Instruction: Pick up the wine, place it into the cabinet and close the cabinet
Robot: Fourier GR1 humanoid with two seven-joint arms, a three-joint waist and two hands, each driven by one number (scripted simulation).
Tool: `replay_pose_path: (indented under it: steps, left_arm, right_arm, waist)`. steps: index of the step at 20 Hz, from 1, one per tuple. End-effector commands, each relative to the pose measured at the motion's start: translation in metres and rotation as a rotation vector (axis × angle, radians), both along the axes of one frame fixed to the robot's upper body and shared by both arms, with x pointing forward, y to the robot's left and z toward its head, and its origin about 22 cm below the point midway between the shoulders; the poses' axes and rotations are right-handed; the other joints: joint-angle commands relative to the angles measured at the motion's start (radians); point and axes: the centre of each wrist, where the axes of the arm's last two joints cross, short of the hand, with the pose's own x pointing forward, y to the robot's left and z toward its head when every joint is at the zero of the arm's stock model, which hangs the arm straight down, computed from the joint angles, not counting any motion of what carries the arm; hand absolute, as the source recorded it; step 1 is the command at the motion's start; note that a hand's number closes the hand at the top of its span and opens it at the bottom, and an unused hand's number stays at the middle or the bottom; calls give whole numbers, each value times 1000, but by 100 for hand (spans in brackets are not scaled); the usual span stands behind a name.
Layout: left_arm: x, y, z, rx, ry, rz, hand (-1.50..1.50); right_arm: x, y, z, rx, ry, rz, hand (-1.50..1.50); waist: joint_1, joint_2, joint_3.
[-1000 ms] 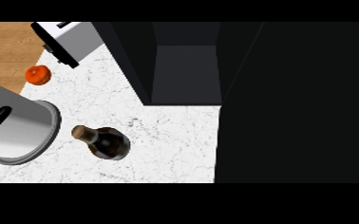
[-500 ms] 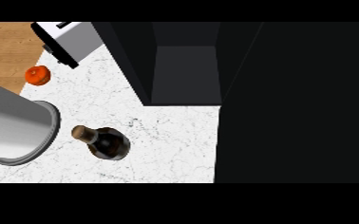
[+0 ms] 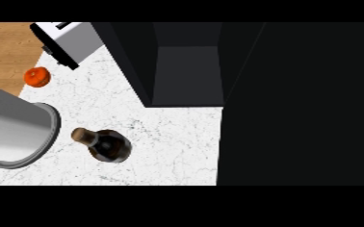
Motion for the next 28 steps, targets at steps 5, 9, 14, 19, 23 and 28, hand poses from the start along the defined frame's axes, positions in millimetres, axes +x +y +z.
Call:
replay_pose_path:
  steps: [5, 9, 14, 19, 23, 28]
  left_arm:
    - [10, 0, -10, 62, -5, 99, -150]
    - [11, -2, -35, 93, 28, 73, -150]
    - [27, 7, -48, 138, 51, 82, -150]
    - [57, -7, -101, 163, 95, 50, -150]
    - [63, -17, -129, 168, 111, 72, -150]
    - [73, -9, -163, 225, 105, 191, -150]
  right_arm:
    - [-43, -1, 38, 76, -75, 41, -150]
    - [-45, -9, 33, 62, -66, 41, -150]
    - [-36, -2, 40, 92, -65, 50, -150]
    - [-29, -6, 26, 86, -76, 44, -150]
    - [-26, -10, 14, 102, -70, 39, -150]
    - [-32, -16, 17, 73, -87, 36, -150]
  waist:
    - [-19, 6, 0]
    - [-18, 5, 1]
    - [-6, 7, 0]
    - [-22, 9, 0]
    - [-18, 8, 1]
    - [-19, 7, 0]
